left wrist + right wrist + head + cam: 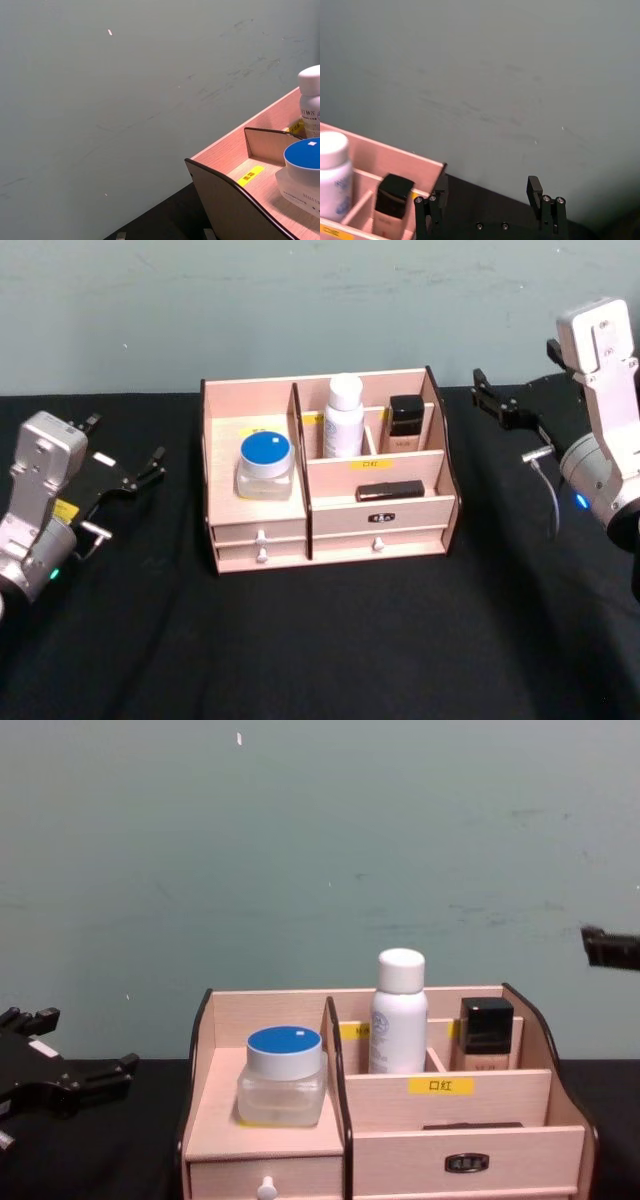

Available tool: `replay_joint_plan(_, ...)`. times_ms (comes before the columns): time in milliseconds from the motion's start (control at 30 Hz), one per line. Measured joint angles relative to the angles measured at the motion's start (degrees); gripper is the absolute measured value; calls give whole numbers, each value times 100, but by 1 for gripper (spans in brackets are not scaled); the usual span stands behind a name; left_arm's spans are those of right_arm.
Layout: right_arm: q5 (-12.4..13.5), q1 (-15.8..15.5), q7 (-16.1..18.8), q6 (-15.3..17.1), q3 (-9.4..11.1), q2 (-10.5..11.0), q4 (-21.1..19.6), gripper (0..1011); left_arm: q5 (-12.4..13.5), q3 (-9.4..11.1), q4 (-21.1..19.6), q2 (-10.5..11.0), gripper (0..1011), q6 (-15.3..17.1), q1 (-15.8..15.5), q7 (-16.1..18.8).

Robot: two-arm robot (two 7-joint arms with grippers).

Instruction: Pick up the facial cleanser and watermelon frost from the table and place them into the tiered storage box.

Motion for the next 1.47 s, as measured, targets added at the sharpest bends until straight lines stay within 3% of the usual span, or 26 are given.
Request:
replay_joint_plan(467,-183,170,-107,127,133,-158,690,1002,0,0,0,0,1001,0,0,0)
replay_joint_plan(1467,-152,165,-88,116,127,-136,637,1002,0,0,0,0,1001,0,0,0)
